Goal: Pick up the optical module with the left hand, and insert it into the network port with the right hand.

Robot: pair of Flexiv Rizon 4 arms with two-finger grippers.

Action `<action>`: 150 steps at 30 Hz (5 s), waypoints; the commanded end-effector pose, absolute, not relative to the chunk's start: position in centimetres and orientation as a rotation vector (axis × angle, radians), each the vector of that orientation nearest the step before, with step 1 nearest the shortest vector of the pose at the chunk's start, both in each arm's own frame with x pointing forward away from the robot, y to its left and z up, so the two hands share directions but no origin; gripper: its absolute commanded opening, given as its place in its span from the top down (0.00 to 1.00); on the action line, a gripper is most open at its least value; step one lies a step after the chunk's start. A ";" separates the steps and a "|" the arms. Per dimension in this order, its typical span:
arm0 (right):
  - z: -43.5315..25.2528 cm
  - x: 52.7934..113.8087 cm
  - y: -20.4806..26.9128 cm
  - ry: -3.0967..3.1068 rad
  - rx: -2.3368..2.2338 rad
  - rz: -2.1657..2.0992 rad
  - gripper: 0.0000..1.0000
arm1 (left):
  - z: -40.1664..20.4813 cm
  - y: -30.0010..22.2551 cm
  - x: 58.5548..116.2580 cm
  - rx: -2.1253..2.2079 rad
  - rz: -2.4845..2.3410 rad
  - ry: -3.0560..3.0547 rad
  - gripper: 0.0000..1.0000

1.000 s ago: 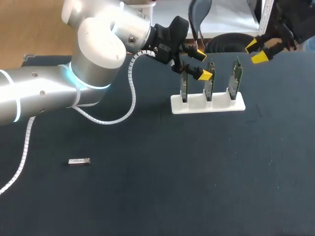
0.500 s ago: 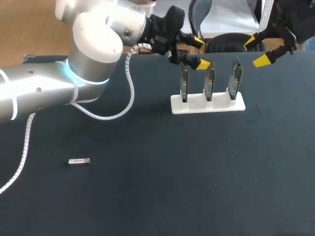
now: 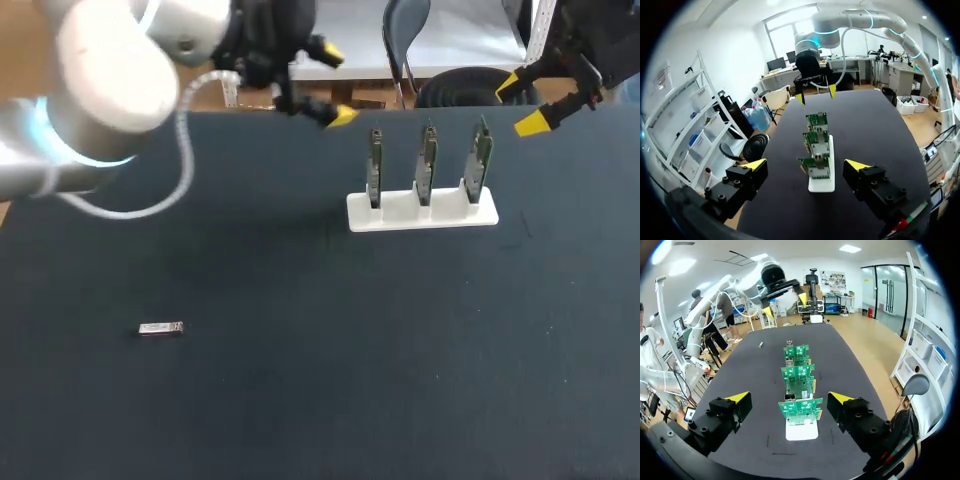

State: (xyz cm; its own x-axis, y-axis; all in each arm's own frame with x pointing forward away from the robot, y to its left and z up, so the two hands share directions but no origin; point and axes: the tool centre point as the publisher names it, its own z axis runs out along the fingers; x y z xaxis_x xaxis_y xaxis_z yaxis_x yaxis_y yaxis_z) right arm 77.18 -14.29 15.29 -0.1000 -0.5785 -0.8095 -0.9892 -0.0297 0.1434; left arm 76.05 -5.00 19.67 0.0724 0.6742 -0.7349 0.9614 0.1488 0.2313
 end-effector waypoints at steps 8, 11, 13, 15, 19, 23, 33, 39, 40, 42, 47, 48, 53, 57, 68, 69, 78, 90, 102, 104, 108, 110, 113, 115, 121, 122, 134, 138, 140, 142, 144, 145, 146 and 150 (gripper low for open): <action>15.3 77.0 -14.3 1.723 -1.644 1.002 0.00 | 18.6 7.9 63.5 1.716 -0.154 1.992 0.00; 15.3 77.0 -14.3 1.723 -1.644 1.002 0.00 | 17.4 9.5 61.5 1.730 -0.145 2.055 0.00; 15.3 77.0 -14.3 1.723 -1.644 1.002 0.00 | 16.6 10.6 60.2 1.739 -0.111 2.112 0.00; 15.3 77.0 -14.3 1.723 -1.644 1.002 0.00 | 15.9 11.6 59.1 1.766 -0.062 2.156 0.00; 15.3 77.0 -14.3 1.723 -1.644 1.002 0.00 | 14.6 13.4 56.9 1.793 0.009 2.221 0.00; 15.3 77.0 -14.3 1.723 -1.644 1.002 0.00 | 12.9 14.9 55.0 1.891 0.094 2.250 0.00; 15.3 77.0 -14.3 1.723 -1.644 1.002 0.00 | 9.1 17.4 52.7 1.955 0.086 2.307 0.00; 15.3 77.0 -14.3 1.723 -1.644 1.002 0.00 | 6.9 18.5 51.9 1.969 0.045 2.361 0.00; 15.3 77.0 -14.3 1.723 -1.644 1.002 0.00 | 6.6 18.6 51.8 1.988 0.042 2.361 0.00; 15.3 77.0 -14.3 1.723 -1.644 1.002 0.00 | 6.0 18.8 51.7 2.003 0.042 2.364 0.00; 15.3 77.0 -14.3 1.723 -1.644 1.002 0.00 | 4.6 18.9 51.8 2.059 0.045 2.352 0.00; 15.3 77.0 -14.3 1.723 -1.644 1.002 0.00 | 4.3 18.8 51.9 2.064 0.038 2.350 0.00; 15.3 77.0 -14.3 1.723 -1.644 1.002 0.00 | 3.0 18.8 52.3 2.110 0.030 2.334 0.00; 15.3 77.0 -14.3 1.723 -1.644 1.002 0.00 | 2.2 19.4 52.8 2.082 0.037 2.354 0.00; 15.3 77.0 -14.3 1.723 -1.644 1.002 0.00 | 0.4 20.5 53.1 2.083 0.048 2.389 0.00; 15.3 77.0 -14.3 1.723 -1.644 1.002 0.00 | 0.4 20.4 53.3 2.076 0.053 2.388 0.00; 15.3 77.0 -14.3 1.723 -1.644 1.002 0.00 | -0.4 20.7 54.7 2.056 0.042 2.373 0.00; 15.3 77.0 -14.3 1.723 -1.644 1.002 0.00 | -1.5 20.5 55.1 2.054 -0.018 2.372 0.00; 15.3 77.0 -14.3 1.723 -1.644 1.002 0.00 | -2.1 19.9 55.3 2.063 -0.050 2.364 0.00; 15.3 77.0 -14.3 1.723 -1.644 1.002 0.00 | -2.2 19.7 55.2 2.075 -0.062 2.357 0.00; 15.3 77.0 -14.3 1.723 -1.644 1.002 0.00 | -2.3 19.5 55.1 2.072 -0.089 2.358 0.03; 15.3 77.0 -14.3 1.723 -1.644 1.002 0.00 | -2.4 19.5 55.1 2.079 -0.094 2.362 0.51; 15.3 77.0 -14.3 1.723 -1.644 1.002 0.00 | -2.5 19.5 54.9 2.095 -0.096 2.356 1.00; 15.3 77.0 -14.3 1.723 -1.644 1.002 0.00 | -2.5 19.5 54.8 2.100 -0.099 2.360 1.00; 15.3 77.0 -14.3 1.723 -1.644 1.002 0.00 | -2.7 19.9 54.4 2.111 -0.103 2.377 1.00; 15.3 77.0 -14.3 1.723 -1.644 1.002 0.00 | -2.6 19.9 54.4 2.116 -0.102 2.377 1.00; 15.3 77.0 -14.3 1.723 -1.644 1.002 0.00 | -1.9 19.7 55.3 2.081 -0.096 2.374 1.00; 15.3 77.0 -14.3 1.723 -1.644 1.002 0.00 | -0.6 19.0 57.3 1.965 -0.092 2.356 1.00; 15.3 77.0 -14.3 1.723 -1.644 1.002 0.00 | 0.5 18.3 58.9 1.887 -0.098 2.335 1.00; 15.3 77.0 -14.3 1.723 -1.644 1.002 0.00 | 1.6 17.6 60.7 1.817 -0.103 2.301 1.00; 15.3 77.0 -14.3 1.723 -1.644 1.002 0.00 | 2.8 16.7 62.7 1.740 -0.116 2.257 1.00; 15.3 77.0 -14.3 1.723 -1.644 1.002 0.00 | 3.3 16.2 63.6 1.706 -0.129 2.237 1.00; 15.3 77.0 -14.3 1.723 -1.644 1.002 0.00 | 4.0 15.8 64.7 1.669 -0.145 2.210 1.00; 15.3 77.0 -14.3 1.723 -1.644 1.002 0.00 | 6.6 13.4 68.9 1.529 -0.212 2.119 1.00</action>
State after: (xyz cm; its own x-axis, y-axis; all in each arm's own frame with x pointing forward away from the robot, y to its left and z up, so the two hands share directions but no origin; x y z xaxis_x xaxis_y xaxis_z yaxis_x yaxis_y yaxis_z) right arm 77.18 -14.31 15.29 -0.1000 -0.5785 -0.8095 -0.9892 -0.0296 0.1433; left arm 66.90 14.03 6.35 -0.2443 0.8909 -0.3829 0.9307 0.3263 0.1653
